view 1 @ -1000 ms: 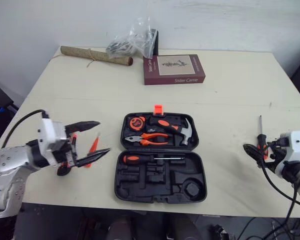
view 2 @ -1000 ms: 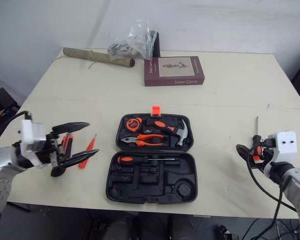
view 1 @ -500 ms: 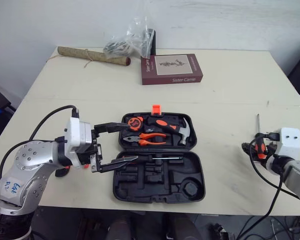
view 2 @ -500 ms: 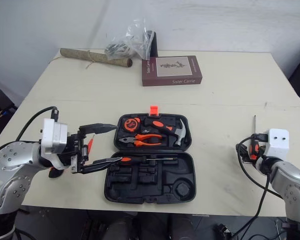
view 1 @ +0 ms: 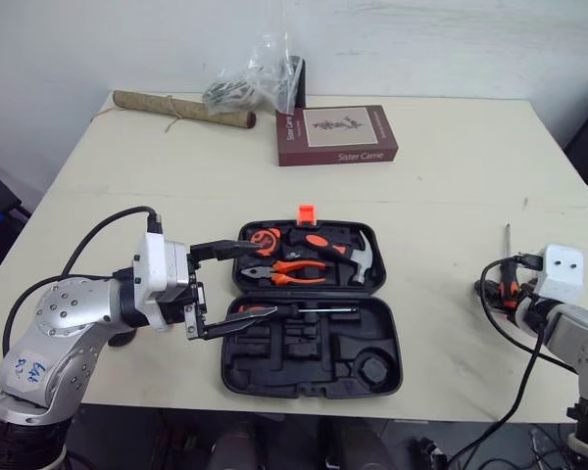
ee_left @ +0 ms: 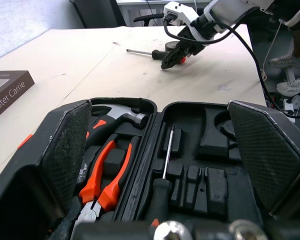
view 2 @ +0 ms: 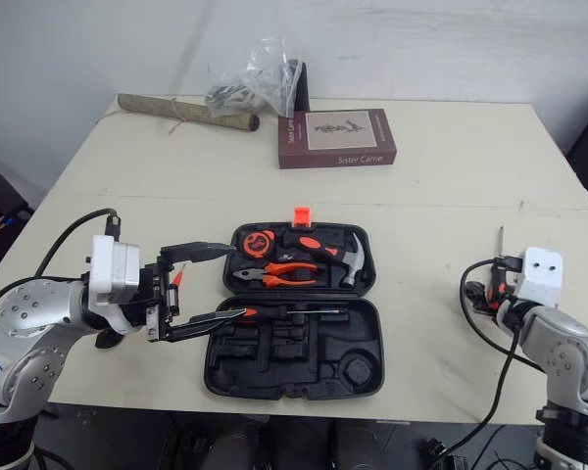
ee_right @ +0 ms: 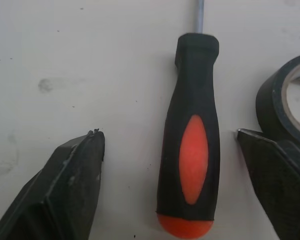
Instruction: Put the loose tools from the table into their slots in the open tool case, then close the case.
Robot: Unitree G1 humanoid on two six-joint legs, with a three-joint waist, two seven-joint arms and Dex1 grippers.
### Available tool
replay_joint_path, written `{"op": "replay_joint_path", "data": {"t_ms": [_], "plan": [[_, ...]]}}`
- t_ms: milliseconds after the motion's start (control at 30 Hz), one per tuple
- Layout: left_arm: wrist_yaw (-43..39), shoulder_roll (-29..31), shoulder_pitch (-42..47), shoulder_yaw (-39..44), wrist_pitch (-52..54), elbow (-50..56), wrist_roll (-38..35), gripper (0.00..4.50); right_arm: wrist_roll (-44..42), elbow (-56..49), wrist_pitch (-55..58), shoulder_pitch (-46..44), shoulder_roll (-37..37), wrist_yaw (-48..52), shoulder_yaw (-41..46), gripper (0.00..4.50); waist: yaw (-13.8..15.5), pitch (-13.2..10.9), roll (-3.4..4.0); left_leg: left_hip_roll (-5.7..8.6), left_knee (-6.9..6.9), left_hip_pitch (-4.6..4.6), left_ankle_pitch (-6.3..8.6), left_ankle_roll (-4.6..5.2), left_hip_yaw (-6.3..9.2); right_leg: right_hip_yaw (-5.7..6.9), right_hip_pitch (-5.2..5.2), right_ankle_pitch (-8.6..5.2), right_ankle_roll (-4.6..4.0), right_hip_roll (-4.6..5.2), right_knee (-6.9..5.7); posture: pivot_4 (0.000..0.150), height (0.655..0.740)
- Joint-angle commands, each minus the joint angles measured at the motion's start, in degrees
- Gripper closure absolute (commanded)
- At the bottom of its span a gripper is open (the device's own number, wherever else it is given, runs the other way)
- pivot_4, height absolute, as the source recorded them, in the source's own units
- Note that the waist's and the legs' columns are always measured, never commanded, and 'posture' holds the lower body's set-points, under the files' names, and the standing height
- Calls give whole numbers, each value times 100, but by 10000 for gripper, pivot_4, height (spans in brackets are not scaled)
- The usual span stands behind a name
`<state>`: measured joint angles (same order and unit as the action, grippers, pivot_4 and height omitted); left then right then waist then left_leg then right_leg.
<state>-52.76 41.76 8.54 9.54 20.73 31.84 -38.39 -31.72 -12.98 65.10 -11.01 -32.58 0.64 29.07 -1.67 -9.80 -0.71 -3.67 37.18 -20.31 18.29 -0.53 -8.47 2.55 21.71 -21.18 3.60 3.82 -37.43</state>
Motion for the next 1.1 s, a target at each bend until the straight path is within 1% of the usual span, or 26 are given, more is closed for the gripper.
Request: {"op": "replay_joint_path", "data": {"t_ms": [33,100,133,167,200,267,333,400,467,500,633,700,767,833,933,1100], "plan": [[-255,220,-21,62,179,151,-281,0,208,33,-40,-13,100,-117,95,18169,1,0,-2,0,1,0,0,0,0,-2,0,0,0,-2,0,1500,7400],[-438,320,-44,113,229,122,-392,0,230,-74,-71,-46,183,-153,100,28263,1,0,-3,-4,0,0,-1,-2,0,-5,0,0,1,-6,1,1500,7400],[-552,364,-42,143,162,76,-375,0,226,-159,-186,-40,182,-65,43,31485,1,0,-3,-4,0,0,-1,-2,0,-6,0,0,1,-6,1,1500,7400],[-692,417,-48,189,117,32,-400,0,250,-257,-493,4,159,143,-59,33450,4,-3,-9,-3,-1,0,-1,-2,0,-8,0,1,1,-6,2,1500,7400],[-812,458,-59,240,-15,-12,-318,0,221,-407,-794,77,114,462,-192,34495,2,-5,-9,-3,0,-1,-1,-2,0,-8,0,1,1,-6,2,1500,7400],[-1047,547,-135,398,-195,-77,-273,0,242,-841,-1772,290,-9,1315,-494,34623,2,-14,1,-2,-3,-1,-1,-2,-1,-8,2,1,1,-8,4,1500,7400],[-1080,545,-207,615,-240,-168,-362,0,153,-1262,-2685,446,-96,2270,-692,34623,-27,-24,16,-4,-10,-7,-2,-5,-6,-14,15,1,2,-16,5,1500,7400],[-1181,512,-335,778,-394,-287,-336,0,258,-1479,-3433,534,-435,3281,-1076,34624,-44,-26,17,-8,-13,-17,-6,-13,-14,-26,36,2,3,-26,-1,1500,7400],[-1357,575,-537,860,-537,-374,-195,0,337,-1513,-3776,419,-946,4221,-1584,34624,-44,-27,15,-12,-13,-22,-9,-18,-18,-29,47,2,4,-31,-5,1500,7400],[-1448,626,-633,870,-601,-405,-119,0,303,-1497,-3826,334,-1159,4579,-1794,34624,-43,-39,-7,-12,-14,-22,-9,-18,-19,-30,49,2,4,-30,-6,1500,7400],[-1420,686,-844,963,-504,-361,-187,0,98,-1593,-3617,-304,-1798,5833,-2753,34624,-25,-50,-33,-15,-8,-23,-8,-13,-17,-29,47,2,3,-26,-7,1500,7400],[-1465,722,-934,996,-550,-403,-121,0,368,-1565,-3476,-765,-2110,6354,-3419,34624,-18,-52,-35,-16,-5,-25,-5,-8,-17,-29,48,2,2,-21,-6,1500,7400],[-1634,801,-1171,1069,-599,-507,-33,0,561,-1577,-2976,-1380,-2328,6682,-4101,34624,-19,-53,-36,-15,-4,-27,-4,-5,-16,-27,51,2,2,-17,-7,1500,7400],[-1716,834,-1341,1109,-657,-573,28,0,619,-1621,-2619,-1792,-2425,6883,-4510,34624,-30,-53,-36,-15,-2,-38,-4,-5,-16,-23,65,2,2,-9,-10,1500,7400],[-1699,805,-1519,1136,-679,-517,60,0,757,-1674,-2246,-2098,-2504,6996,-4878,34624,-28,-53,-35,-16,10,-72,-4,-4,-5,-3,91,-1,-4,1,-17,1500,7400],[-1586,704,-1651,1101,-795,-345,93,0,914,-1711,-1935,-2079,-2438,6874,-5110,34624,-12,-53,-36,-7,21,-89,-1,7,3,16,95,-2,-6,24,-19,1500,7400]]}}
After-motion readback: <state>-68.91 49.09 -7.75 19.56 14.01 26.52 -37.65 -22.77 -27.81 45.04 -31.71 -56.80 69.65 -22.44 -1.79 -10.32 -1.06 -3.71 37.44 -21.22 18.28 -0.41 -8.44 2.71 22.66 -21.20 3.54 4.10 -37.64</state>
